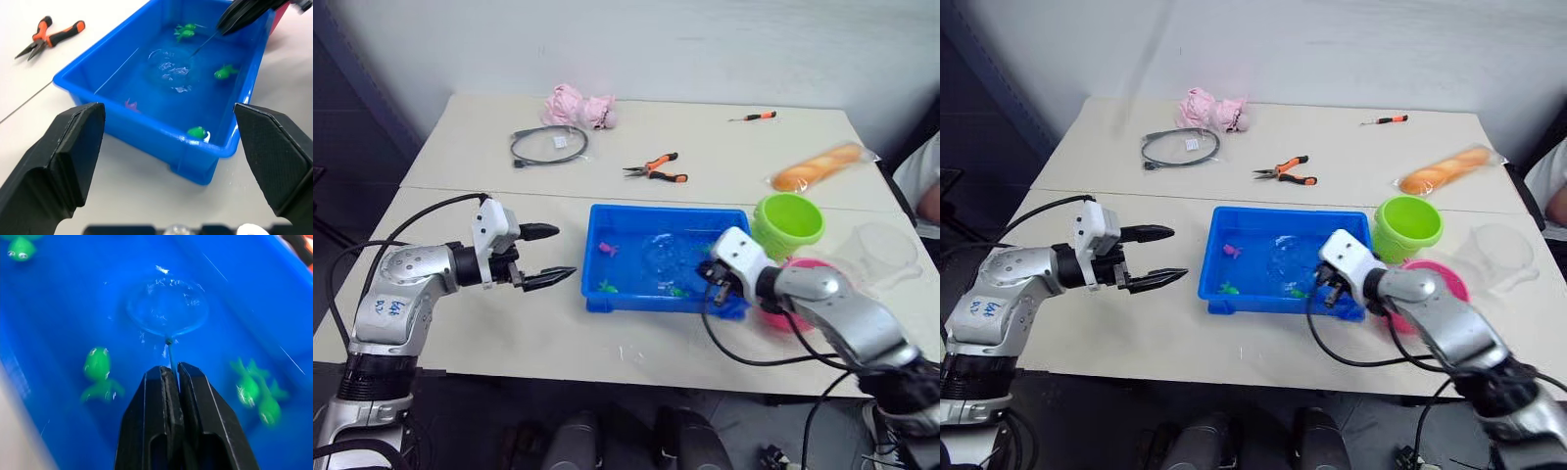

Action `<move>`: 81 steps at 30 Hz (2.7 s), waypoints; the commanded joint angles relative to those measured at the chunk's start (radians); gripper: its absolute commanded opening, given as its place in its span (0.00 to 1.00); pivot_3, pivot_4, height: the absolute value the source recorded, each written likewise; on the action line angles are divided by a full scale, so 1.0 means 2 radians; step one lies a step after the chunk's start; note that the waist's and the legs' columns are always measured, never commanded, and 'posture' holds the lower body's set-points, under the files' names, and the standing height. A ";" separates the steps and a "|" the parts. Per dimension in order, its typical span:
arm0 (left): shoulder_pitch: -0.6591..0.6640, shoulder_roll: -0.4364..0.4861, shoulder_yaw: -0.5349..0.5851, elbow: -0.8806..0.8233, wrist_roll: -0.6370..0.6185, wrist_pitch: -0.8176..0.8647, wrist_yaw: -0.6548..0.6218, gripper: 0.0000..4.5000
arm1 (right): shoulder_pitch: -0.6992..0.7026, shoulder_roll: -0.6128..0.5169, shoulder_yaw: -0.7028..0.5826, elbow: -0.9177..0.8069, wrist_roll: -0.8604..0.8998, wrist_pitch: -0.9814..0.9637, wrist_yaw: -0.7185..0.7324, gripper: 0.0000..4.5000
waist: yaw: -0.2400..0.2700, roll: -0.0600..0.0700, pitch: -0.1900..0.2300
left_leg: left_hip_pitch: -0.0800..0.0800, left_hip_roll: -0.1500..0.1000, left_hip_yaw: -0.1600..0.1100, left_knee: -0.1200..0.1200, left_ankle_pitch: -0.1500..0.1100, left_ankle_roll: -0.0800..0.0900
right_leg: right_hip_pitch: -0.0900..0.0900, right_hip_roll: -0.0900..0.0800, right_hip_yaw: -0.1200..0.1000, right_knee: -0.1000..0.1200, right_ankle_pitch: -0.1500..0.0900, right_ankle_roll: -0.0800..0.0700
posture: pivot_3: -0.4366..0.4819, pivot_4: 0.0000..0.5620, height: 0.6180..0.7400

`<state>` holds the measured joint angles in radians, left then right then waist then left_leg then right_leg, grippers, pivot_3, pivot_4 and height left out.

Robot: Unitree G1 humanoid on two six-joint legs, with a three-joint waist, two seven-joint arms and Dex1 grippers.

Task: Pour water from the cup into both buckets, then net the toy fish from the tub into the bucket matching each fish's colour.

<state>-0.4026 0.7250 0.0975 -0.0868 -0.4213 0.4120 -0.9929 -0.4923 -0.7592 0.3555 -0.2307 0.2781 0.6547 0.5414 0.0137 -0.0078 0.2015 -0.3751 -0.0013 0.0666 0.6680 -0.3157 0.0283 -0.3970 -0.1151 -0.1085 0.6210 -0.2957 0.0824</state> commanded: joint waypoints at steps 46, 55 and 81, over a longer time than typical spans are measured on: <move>-0.064 -0.030 -0.018 -0.002 -0.016 0.026 0.005 1.00 | -0.013 0.020 -0.140 -0.084 0.035 0.076 0.188 0.00 | -0.004 0.000 0.000 | -0.001 0.000 0.000 -0.001 0.000 0.000 | 0.000 0.000 0.000 0.000 0.000 0.000 | 0.48 0.27 1.00; -0.092 -0.054 -0.041 0.011 -0.020 0.017 -0.014 1.00 | 0.092 -0.007 -0.211 -0.125 0.034 -0.011 0.166 0.00 | -0.005 0.000 0.000 | 0.000 0.000 0.000 -0.001 0.000 0.000 | 0.000 0.000 0.000 0.000 0.000 0.000 | 0.48 0.27 1.00; -0.161 -0.146 -0.106 0.135 -0.006 -0.044 -0.116 1.00 | 0.532 0.095 -0.690 -0.299 0.078 -0.094 0.136 0.00 | 0.006 0.000 0.000 | 0.001 0.000 0.000 -0.001 0.000 0.000 | 0.002 0.001 0.001 -0.001 0.000 0.001 | 0.48 0.27 1.00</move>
<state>-0.7065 0.4375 -0.1214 0.1894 -0.4322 0.3410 -1.2169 0.5396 -0.5928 -0.9812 -0.8427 0.4906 0.5489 0.8235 0.0248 -0.0080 0.2014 -0.3722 -0.0019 0.0677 0.6662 -0.3160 0.0287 -0.3938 -0.1132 -0.1068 0.6196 -0.2951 0.0839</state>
